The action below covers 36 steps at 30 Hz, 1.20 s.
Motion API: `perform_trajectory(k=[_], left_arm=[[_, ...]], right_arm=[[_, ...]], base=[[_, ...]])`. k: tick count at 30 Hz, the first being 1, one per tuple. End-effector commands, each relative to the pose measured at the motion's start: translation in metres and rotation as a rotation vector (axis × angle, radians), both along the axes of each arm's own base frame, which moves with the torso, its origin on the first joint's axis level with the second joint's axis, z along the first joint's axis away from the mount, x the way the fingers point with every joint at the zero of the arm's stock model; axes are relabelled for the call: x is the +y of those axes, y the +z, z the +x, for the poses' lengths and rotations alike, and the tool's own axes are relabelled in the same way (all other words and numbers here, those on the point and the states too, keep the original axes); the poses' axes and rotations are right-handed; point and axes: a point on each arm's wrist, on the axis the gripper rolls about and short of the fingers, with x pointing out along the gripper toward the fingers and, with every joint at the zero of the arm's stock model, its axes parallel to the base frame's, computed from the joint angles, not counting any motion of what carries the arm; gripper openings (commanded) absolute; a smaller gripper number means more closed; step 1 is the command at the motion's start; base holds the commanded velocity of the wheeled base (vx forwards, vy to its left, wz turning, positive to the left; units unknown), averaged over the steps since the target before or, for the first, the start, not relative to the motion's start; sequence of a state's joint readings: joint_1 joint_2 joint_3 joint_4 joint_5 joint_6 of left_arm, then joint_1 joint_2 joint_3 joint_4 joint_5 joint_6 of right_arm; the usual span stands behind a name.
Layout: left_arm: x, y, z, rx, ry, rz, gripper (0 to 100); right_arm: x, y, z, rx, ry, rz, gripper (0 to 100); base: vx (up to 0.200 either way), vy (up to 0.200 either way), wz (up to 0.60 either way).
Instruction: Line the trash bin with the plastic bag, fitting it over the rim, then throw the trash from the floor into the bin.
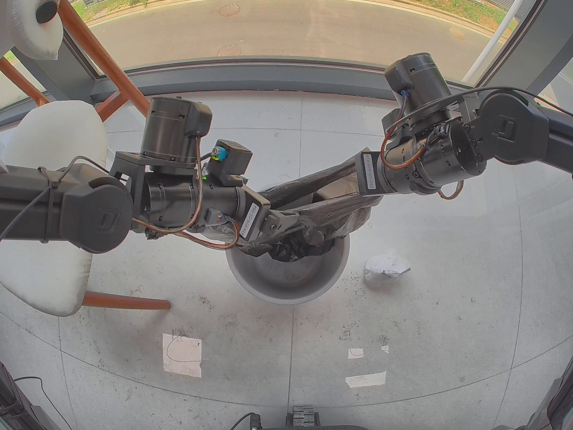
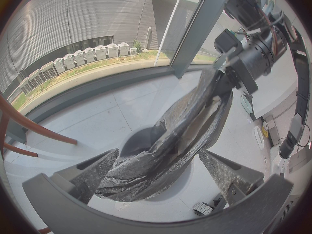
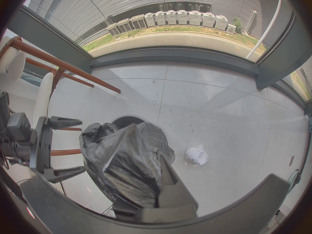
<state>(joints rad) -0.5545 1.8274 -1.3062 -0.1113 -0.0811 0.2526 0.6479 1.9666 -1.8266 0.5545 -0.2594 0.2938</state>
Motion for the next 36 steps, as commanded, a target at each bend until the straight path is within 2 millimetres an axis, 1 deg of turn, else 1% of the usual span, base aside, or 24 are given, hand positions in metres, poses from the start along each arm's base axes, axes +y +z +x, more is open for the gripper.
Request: perform_trajectory(k=[1,3,6,9,10,12,13,14,15,17,22,28,31,35,36], left_arm=[[0.002,0.017,0.000,-0.049,0.003,-0.030,100],[0.008,0.023,0.000,-0.060,0.011,-0.038,100],[0.016,0.017,0.005,-0.067,-0.031,-0.008,100],[0.027,0.016,0.012,-0.079,-0.027,-0.004,100],[0.028,0.017,0.013,-0.083,-0.029,-0.008,100],[0.024,0.015,0.019,-0.097,-0.036,-0.018,100],[0.022,0.012,0.026,-0.110,-0.037,-0.026,100],[0.022,0.012,0.027,-0.112,-0.039,-0.028,100],[0.018,0.008,0.037,-0.142,-0.043,-0.043,100],[0.014,0.007,0.044,-0.158,-0.057,-0.056,100],[0.009,0.008,0.048,-0.167,-0.149,-0.083,100],[0.005,0.008,0.056,-0.169,-0.200,-0.103,100],[0.002,-0.002,0.062,-0.150,-0.199,-0.094,100],[0.001,-0.012,0.065,-0.137,-0.204,-0.068,100],[-0.001,-0.018,0.068,-0.127,-0.205,-0.062,100]], right_arm=[[-0.003,0.009,-0.009,-0.015,0.007,0.012,0],[-0.006,0.014,-0.011,-0.027,0.007,0.018,0],[-0.007,0.017,-0.013,-0.032,0.007,0.025,0],[-0.007,0.018,-0.017,-0.033,0.012,0.028,0],[-0.007,0.018,-0.017,-0.031,0.012,0.026,0],[-0.008,0.016,-0.018,-0.028,0.014,0.021,0],[-0.008,0.016,-0.019,-0.027,0.015,0.020,0],[-0.008,0.017,-0.019,-0.027,0.015,0.020,0],[-0.008,0.017,-0.021,-0.025,0.018,0.019,0],[-0.005,0.016,-0.024,-0.024,0.030,0.019,0],[0.001,0.010,-0.029,-0.006,0.052,0.004,0],[0.008,0.010,-0.034,-0.007,0.076,0.006,0],[0.008,0.010,-0.035,-0.006,0.078,0.007,0],[0.008,0.012,-0.036,-0.010,0.078,0.010,0],[0.008,0.012,-0.036,-0.010,0.078,0.010,0]], base=[[0.000,0.000,0.00],[0.000,0.000,0.00],[0.000,0.000,0.00],[0.000,0.000,0.00],[0.000,0.000,0.00],[0.000,0.000,0.00],[0.000,0.000,0.00],[0.000,0.000,0.00],[0.000,0.000,0.00],[0.000,0.000,0.00],[0.000,0.000,0.00],[0.000,0.000,0.00],[0.000,0.000,0.00],[0.000,0.000,0.00],[0.000,0.000,0.00]])
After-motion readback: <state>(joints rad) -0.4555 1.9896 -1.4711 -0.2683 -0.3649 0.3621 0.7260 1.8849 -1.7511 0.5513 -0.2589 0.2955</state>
